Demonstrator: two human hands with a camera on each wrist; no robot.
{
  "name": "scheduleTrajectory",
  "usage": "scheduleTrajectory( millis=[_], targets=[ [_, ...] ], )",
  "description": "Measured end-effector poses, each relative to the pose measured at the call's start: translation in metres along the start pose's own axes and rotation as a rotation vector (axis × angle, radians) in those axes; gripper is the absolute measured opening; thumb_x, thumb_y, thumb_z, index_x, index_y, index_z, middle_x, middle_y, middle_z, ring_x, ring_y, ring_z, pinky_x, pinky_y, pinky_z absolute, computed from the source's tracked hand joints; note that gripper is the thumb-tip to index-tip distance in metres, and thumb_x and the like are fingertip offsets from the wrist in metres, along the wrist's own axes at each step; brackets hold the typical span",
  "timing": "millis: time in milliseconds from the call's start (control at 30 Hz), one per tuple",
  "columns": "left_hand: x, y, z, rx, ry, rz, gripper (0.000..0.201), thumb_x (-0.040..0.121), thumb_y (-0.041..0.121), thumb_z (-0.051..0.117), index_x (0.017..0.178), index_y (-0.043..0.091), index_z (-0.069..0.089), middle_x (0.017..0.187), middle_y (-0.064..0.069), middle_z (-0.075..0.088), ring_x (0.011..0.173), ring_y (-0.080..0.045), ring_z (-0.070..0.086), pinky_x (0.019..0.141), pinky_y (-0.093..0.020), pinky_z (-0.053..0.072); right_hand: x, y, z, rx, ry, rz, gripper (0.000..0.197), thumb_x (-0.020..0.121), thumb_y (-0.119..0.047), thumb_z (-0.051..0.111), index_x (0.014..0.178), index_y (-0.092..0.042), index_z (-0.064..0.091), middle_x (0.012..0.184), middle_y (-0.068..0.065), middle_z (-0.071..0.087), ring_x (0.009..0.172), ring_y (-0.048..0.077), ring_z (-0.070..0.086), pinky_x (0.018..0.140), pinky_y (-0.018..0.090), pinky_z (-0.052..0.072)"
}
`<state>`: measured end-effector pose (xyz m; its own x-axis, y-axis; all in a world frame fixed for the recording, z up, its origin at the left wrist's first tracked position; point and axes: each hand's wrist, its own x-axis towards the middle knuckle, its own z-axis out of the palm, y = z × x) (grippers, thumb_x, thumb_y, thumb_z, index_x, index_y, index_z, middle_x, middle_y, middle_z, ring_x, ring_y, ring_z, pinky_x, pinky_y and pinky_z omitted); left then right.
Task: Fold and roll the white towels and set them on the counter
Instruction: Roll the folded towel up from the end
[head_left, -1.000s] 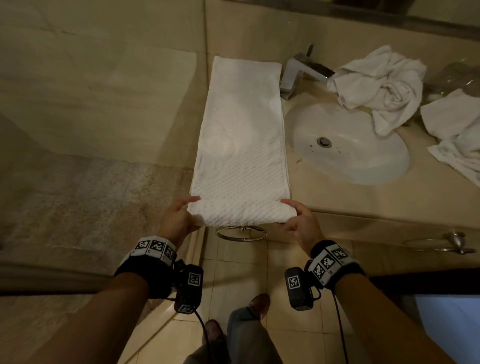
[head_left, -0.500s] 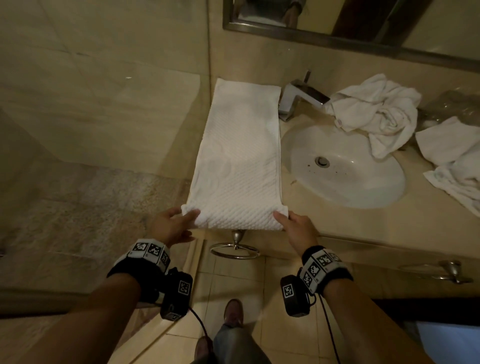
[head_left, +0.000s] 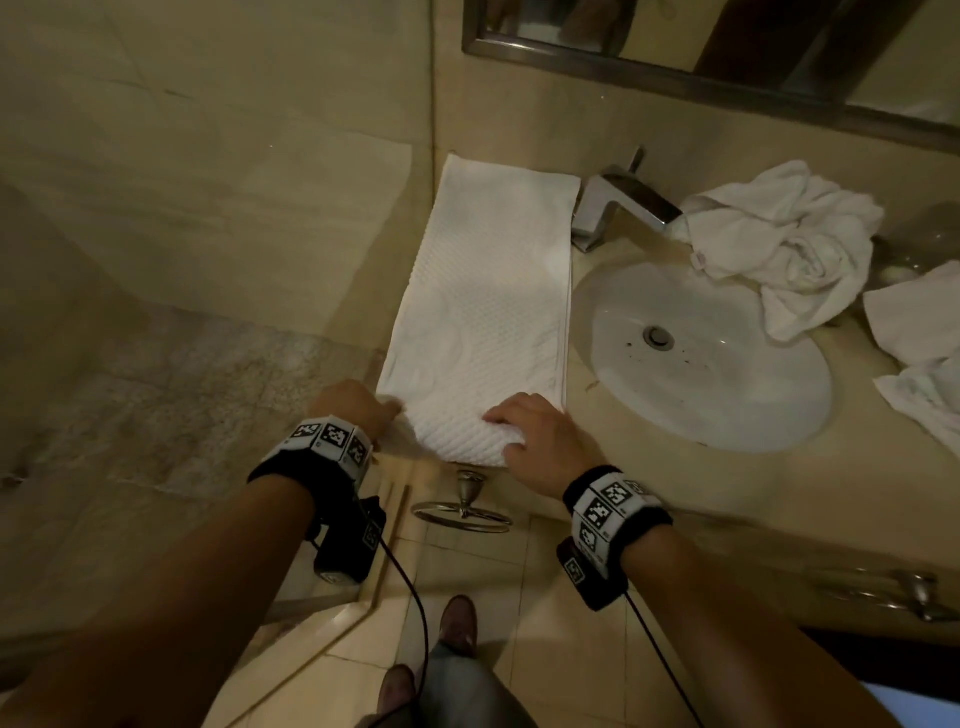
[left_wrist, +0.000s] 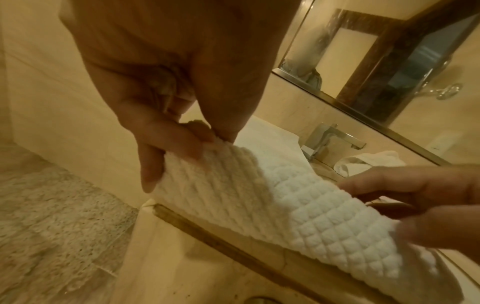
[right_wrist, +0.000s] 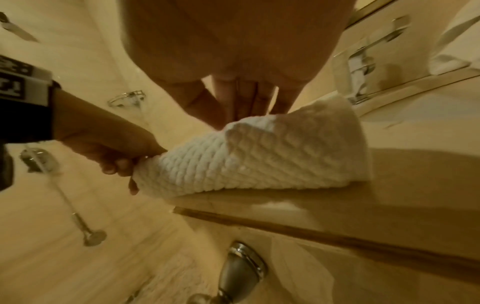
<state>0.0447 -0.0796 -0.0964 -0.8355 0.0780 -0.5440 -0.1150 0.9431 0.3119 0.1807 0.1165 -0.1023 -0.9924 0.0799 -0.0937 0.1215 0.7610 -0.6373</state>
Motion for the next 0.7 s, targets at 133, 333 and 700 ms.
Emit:
scheduleTrajectory(
  millis=[133,333,700],
  targets=[
    [0.003,-0.003,0.002,0.119,-0.001,-0.014,0.06,0.089,0.057,0.047,0.098,0.002,0.068,0.095,-0.016,0.071,0.086,-0.031,0.069,0.082,-0.036,0.056,0.008,0.004,0.01,-0.325,-0.151,-0.065,0.078,0.07,-0.046,0.077,0.135,-0.017,0.045,0.126,0.0,0.043,0.116,0.017,0.038,0.102,0.028,0.032],
    [-0.019,-0.002,0.007,0.372,0.346,0.329,0.068,0.089,0.066,0.031,0.126,0.01,0.046,0.121,-0.015,0.055,0.11,-0.033,0.052,0.086,-0.042,0.045,0.025,0.007,0.015,-0.396,-0.138,-0.039,0.057,0.078,-0.024,0.066,0.131,-0.014,0.046,0.127,0.006,0.048,0.116,0.025,0.043,0.1,0.035,0.037],
    [0.006,0.039,0.024,0.711,0.158,0.553,0.063,0.07,0.032,0.068,0.125,0.022,0.038,0.12,-0.003,0.05,0.113,-0.025,0.046,0.097,-0.047,0.035,0.07,-0.009,-0.006,-0.391,-0.243,0.172,0.053,0.08,-0.041,0.06,0.12,-0.012,0.042,0.112,0.011,0.061,0.098,0.029,0.058,0.08,0.035,0.048]
  ],
)
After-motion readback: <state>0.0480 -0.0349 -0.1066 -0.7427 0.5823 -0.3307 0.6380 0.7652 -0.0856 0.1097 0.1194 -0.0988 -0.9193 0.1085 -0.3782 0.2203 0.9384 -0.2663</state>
